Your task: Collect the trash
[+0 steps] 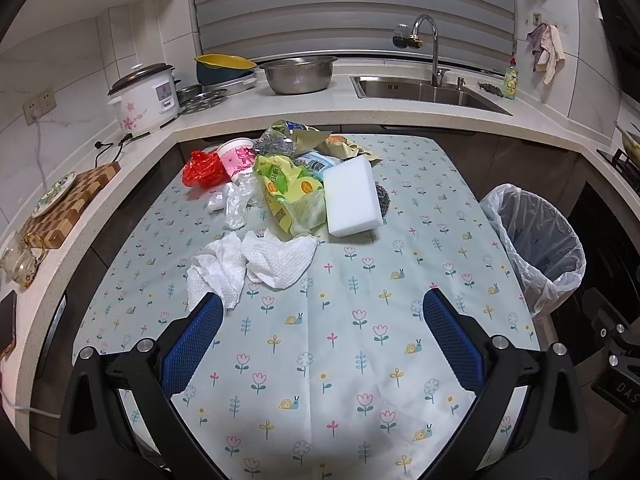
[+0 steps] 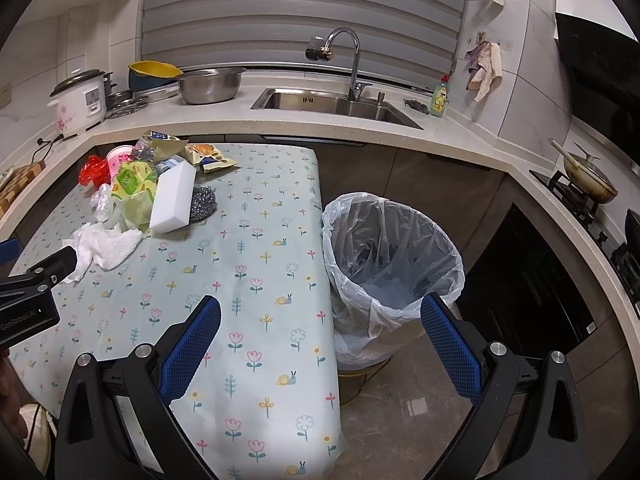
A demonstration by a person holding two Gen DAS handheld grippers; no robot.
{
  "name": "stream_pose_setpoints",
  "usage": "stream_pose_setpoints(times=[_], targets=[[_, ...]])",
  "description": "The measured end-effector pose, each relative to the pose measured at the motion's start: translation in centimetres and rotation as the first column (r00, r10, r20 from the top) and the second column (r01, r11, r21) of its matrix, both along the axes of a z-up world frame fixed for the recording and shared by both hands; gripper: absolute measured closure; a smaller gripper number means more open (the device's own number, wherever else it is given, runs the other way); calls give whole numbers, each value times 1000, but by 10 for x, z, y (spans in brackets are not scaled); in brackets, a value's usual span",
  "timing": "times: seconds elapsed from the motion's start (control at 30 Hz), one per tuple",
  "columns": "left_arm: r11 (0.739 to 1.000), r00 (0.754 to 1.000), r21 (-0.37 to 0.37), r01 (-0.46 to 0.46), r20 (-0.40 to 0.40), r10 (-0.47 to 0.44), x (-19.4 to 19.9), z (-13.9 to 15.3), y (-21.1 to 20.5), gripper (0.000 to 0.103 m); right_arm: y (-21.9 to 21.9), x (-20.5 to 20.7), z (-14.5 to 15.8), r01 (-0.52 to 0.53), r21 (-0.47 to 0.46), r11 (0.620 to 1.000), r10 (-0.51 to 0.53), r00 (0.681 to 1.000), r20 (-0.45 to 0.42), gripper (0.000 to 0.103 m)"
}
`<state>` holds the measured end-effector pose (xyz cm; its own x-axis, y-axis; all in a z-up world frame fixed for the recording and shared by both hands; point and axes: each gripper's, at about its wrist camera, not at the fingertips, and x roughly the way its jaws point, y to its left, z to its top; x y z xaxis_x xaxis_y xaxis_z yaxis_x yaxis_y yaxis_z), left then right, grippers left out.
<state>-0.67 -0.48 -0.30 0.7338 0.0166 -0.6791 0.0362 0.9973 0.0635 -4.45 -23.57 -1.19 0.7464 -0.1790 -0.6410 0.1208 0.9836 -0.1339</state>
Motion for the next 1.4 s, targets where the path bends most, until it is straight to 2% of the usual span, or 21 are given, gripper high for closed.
stream_pose_setpoints(times=[1.4], targets=[[1000, 1000, 1, 8, 7, -8, -3, 2, -8, 7, -1, 1, 3, 3, -3, 1000, -3, 1000, 9, 7]])
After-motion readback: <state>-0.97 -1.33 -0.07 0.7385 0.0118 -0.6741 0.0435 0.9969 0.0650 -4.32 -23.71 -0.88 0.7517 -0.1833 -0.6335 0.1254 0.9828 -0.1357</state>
